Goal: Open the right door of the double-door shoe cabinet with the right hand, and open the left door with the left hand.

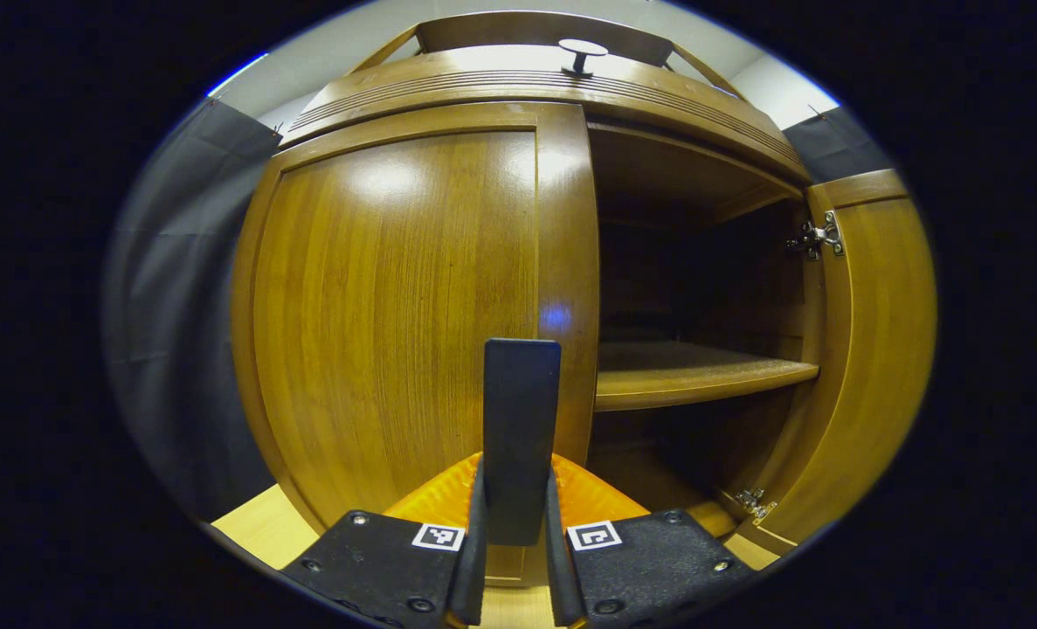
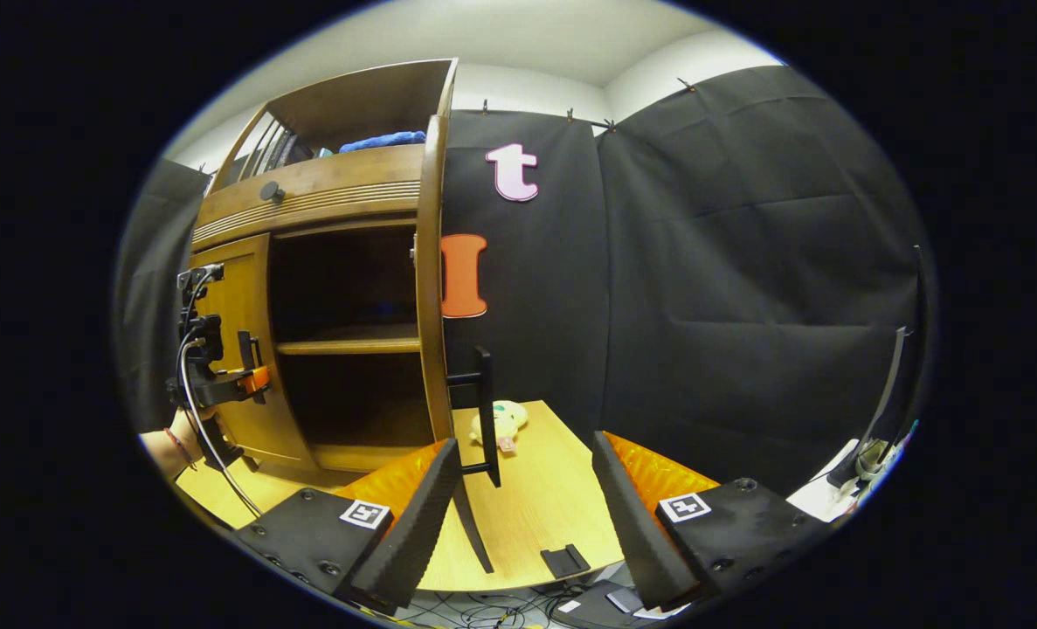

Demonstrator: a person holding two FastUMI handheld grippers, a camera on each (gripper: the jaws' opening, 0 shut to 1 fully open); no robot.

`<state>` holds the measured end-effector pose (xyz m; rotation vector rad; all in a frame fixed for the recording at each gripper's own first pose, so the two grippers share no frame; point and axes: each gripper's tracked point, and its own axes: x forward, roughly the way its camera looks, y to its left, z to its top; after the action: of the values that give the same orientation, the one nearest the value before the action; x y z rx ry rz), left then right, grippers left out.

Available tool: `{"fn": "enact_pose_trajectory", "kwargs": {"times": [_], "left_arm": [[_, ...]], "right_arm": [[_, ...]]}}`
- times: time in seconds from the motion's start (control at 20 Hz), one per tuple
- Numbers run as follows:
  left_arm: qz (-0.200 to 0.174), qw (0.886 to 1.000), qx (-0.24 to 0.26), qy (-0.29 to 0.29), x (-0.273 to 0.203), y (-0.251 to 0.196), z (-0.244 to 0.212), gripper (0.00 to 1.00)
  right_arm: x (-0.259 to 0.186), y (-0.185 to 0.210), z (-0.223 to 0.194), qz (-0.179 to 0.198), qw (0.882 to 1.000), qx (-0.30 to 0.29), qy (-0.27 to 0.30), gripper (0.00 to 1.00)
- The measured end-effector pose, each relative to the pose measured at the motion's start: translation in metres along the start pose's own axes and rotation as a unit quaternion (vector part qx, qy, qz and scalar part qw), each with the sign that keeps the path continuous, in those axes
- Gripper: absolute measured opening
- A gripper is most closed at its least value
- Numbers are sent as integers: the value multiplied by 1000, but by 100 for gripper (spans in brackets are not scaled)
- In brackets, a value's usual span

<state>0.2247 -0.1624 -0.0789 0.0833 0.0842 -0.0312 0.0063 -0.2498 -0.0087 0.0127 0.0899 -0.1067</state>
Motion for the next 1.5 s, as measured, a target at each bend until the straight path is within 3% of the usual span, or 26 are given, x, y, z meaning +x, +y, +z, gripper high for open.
{"fn": "enact_pose_trajectory", "kwargs": {"times": [0.1,0.45,1.3,1.35,1.45,1.5], "left_arm": [[-7,1000,2,2,-7,0,0,24],[-37,999,-10,5,-37,8,1,17],[-59,998,-34,15,-118,47,-1,16],[-63,997,-35,16,-123,51,0,16],[-73,997,-35,18,-131,58,0,17],[-79,996,-35,18,-137,62,1,16]], "right_arm": [[2,7,-1,0,1000,0,1,91],[-11,30,-7,6,1000,5,-2,91],[-14,129,-9,36,999,-3,-2,91],[-17,136,-10,38,999,-3,-2,100],[-22,154,-12,38,999,-6,-3,91],[-23,163,-12,38,999,-6,-4,91]]}}
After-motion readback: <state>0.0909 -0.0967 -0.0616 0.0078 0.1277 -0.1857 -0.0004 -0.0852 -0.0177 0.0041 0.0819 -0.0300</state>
